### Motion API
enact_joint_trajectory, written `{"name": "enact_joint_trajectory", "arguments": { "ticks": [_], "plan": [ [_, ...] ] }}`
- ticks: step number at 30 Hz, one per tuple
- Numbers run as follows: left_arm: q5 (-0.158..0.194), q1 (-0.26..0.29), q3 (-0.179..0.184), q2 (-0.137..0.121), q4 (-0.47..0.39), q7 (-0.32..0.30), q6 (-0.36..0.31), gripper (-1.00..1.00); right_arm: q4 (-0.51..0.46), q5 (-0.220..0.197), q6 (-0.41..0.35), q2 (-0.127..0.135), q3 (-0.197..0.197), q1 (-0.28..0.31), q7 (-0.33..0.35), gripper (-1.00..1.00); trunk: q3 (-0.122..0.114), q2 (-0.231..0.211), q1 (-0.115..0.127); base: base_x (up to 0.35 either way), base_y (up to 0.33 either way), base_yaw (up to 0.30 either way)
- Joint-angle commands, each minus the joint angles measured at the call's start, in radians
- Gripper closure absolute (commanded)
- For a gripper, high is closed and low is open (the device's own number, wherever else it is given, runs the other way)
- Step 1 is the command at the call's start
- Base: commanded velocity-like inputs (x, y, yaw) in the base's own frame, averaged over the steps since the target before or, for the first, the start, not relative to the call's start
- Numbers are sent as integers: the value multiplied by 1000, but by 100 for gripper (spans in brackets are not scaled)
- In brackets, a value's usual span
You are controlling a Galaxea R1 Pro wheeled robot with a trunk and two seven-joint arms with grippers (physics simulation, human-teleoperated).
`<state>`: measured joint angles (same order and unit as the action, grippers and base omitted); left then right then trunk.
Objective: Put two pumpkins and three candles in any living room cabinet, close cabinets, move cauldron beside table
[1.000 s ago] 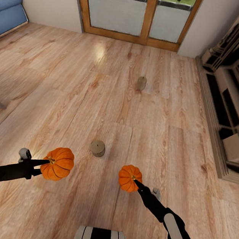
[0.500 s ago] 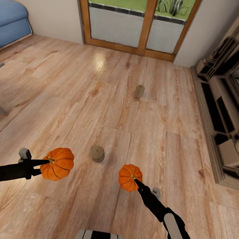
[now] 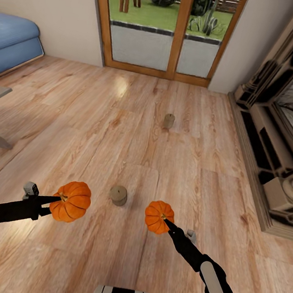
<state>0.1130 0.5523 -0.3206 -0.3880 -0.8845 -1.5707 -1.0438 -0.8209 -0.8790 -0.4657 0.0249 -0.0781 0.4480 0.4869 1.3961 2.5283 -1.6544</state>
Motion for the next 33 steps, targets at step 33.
{"name": "enact_joint_trajectory", "arguments": {
  "ticks": [33],
  "plan": [
    [-222, 8, -12, 3, 6, 131, -1, 100, -113, 11, -76, -41, 50, 0, -191, 100, -128, -8, 15, 0, 0, 0]
  ]
}}
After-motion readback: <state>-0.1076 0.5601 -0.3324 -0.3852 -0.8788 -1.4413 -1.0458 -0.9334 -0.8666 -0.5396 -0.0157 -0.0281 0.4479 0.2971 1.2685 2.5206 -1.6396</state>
